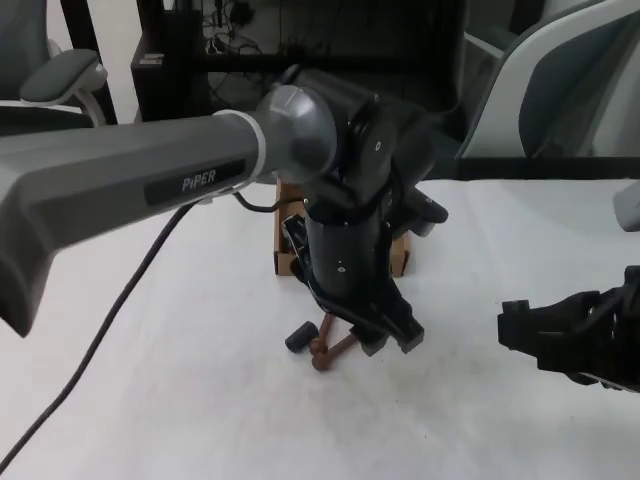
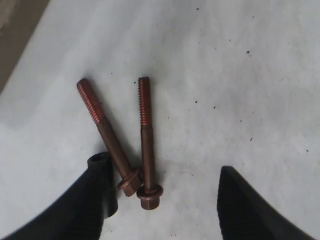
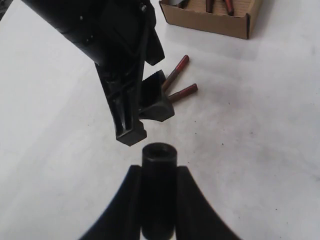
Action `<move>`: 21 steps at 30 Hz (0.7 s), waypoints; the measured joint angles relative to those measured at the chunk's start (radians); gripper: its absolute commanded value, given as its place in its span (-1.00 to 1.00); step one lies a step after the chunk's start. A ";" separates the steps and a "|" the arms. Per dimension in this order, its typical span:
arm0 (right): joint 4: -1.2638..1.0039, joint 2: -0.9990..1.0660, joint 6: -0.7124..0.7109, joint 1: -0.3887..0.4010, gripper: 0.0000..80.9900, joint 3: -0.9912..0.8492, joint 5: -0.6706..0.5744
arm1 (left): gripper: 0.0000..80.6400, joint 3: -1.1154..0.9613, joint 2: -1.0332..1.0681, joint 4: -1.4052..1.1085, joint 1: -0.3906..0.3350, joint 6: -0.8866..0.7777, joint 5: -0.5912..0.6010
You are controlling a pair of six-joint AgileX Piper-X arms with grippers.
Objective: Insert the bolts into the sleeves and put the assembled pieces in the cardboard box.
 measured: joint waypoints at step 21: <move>-0.021 0.000 0.000 0.000 -0.99 0.000 0.000 | 0.47 -0.001 0.000 0.023 0.000 -0.089 0.067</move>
